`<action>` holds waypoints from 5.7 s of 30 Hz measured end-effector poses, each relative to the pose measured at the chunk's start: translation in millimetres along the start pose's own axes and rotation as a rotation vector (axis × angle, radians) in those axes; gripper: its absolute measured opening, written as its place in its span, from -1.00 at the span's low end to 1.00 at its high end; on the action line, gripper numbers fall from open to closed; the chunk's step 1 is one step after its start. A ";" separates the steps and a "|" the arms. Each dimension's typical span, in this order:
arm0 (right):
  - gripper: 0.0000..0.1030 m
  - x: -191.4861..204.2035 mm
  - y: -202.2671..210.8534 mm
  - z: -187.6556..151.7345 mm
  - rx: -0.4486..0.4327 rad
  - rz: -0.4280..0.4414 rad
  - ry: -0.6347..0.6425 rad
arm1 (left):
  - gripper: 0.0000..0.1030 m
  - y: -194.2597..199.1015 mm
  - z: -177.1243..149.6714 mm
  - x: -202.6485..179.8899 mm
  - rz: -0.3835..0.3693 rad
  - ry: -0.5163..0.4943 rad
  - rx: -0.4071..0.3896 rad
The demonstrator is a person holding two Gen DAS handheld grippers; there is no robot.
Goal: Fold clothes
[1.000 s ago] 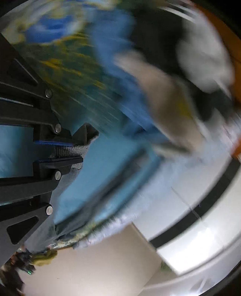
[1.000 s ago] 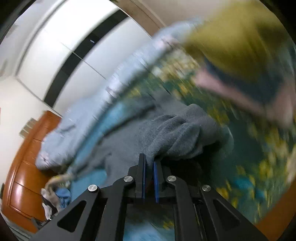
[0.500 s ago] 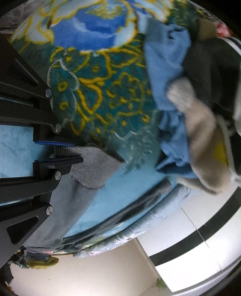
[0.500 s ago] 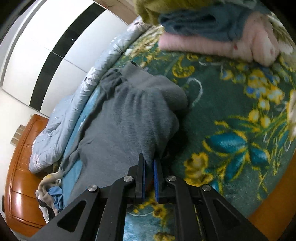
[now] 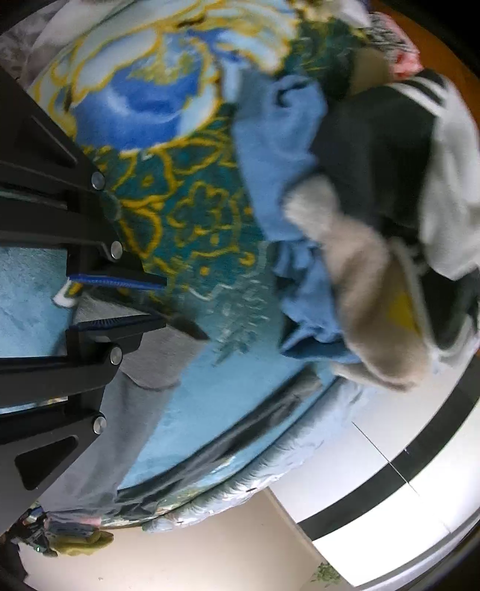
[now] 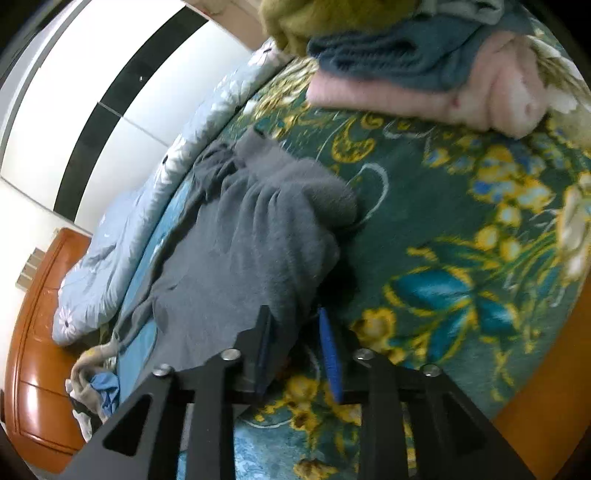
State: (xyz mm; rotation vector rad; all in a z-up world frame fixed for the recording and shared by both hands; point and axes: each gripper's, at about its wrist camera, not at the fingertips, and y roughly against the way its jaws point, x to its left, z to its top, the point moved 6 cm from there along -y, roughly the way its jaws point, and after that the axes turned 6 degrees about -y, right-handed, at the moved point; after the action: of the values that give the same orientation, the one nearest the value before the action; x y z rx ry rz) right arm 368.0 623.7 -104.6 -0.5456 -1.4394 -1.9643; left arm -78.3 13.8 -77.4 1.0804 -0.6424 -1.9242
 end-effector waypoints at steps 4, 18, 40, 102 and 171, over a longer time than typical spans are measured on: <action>-0.20 -11.1 12.0 13.6 -0.055 0.002 -0.048 | -0.31 -3.4 17.4 -23.5 -0.024 -0.051 -0.016; -0.20 -16.5 -23.7 41.1 -0.050 0.112 -0.234 | -0.03 -94.1 86.1 -132.8 -0.153 -0.116 0.106; -0.80 -9.1 -10.9 52.3 -0.137 -0.028 -0.061 | -0.74 -224.7 157.1 -120.8 -0.107 0.172 0.042; -0.90 55.2 17.0 53.7 -0.127 0.417 -0.159 | -0.88 31.7 36.8 -48.0 -0.368 0.217 -0.118; -0.40 75.4 -129.7 136.5 -0.123 0.081 -0.266 | -0.61 -252.0 175.8 -119.9 -0.135 0.305 0.024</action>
State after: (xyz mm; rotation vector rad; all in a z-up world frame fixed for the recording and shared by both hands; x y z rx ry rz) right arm 218.2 760.4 -100.8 -0.9365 -1.4326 -1.9812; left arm -297.0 256.5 -122.3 1.4287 -0.4316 -1.8143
